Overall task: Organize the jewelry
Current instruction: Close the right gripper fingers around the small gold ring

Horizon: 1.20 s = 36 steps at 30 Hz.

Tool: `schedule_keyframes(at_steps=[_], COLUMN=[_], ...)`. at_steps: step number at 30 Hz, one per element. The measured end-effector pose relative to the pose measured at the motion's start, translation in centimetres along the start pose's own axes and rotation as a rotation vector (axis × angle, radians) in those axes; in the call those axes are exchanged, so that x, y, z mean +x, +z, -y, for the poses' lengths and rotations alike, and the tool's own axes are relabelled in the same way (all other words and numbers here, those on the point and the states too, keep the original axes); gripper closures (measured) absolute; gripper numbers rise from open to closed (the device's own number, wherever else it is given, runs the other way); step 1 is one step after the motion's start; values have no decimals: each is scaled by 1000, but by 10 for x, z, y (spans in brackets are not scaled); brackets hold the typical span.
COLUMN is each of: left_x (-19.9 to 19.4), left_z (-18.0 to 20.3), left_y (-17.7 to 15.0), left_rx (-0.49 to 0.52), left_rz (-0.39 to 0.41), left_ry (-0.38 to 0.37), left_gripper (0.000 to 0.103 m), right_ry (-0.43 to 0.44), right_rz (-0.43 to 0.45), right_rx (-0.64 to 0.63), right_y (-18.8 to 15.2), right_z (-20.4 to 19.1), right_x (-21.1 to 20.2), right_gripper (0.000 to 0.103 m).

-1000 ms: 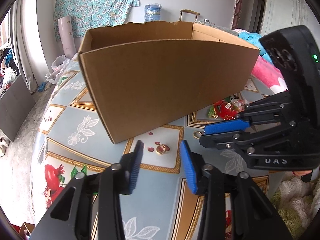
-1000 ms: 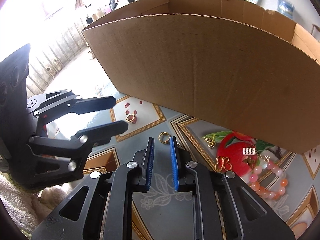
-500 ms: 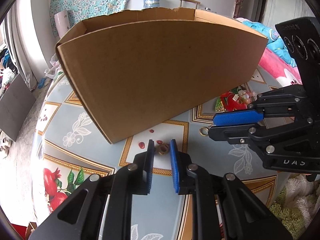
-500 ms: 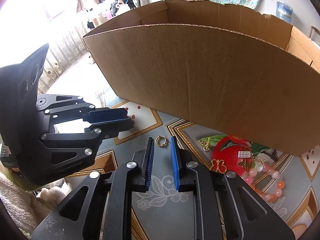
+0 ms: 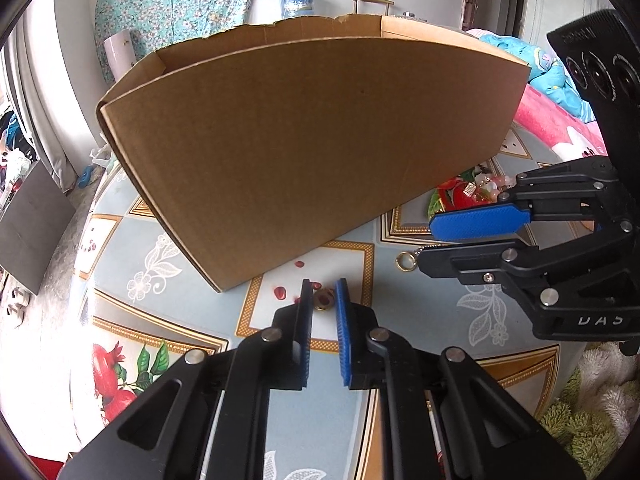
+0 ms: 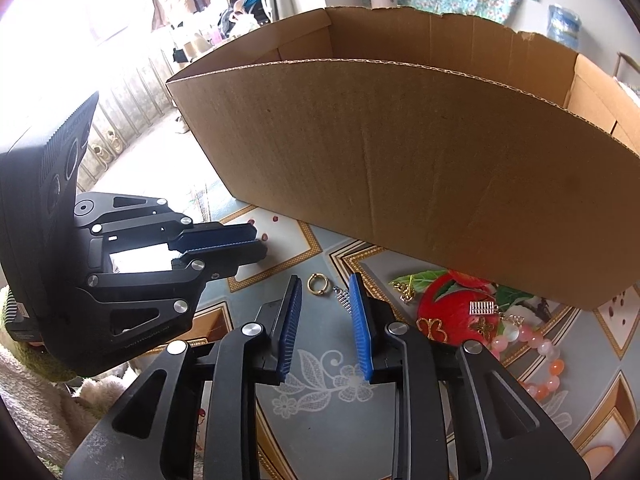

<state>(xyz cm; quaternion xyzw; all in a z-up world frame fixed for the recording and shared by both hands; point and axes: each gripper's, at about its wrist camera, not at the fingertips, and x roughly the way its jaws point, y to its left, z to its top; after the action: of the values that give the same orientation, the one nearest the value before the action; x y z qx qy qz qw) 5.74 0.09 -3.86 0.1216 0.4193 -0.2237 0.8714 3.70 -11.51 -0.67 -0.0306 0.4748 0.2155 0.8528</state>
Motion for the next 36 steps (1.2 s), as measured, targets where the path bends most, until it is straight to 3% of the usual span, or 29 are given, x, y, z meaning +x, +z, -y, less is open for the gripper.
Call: schedule_keyframes(at_steps=[15, 20, 25, 34, 36], left_x=[-7, -7, -6, -9, -11], left_z=[-11, -11, -10, -12, -13], left_y=[-8, -7, -6, -10, -11], left_rx=[-29, -31, -24, -29, -31], left_rz=[6, 7, 7, 17, 19], left_ry=[3, 1, 4, 3, 2], left_gripper=[93, 94, 94, 94, 94], right_ry=[-32, -79, -94, -83, -82], right_rz=[-25, -32, -45, -49, -43], right_rx=[-88, -139, -169, -165, -158], right_y=[5, 7, 8, 8, 8], right_z=[-16, -24, -33, -34, -29], right_x=[20, 22, 23, 27, 25], right_gripper=[79, 89, 91, 95, 101])
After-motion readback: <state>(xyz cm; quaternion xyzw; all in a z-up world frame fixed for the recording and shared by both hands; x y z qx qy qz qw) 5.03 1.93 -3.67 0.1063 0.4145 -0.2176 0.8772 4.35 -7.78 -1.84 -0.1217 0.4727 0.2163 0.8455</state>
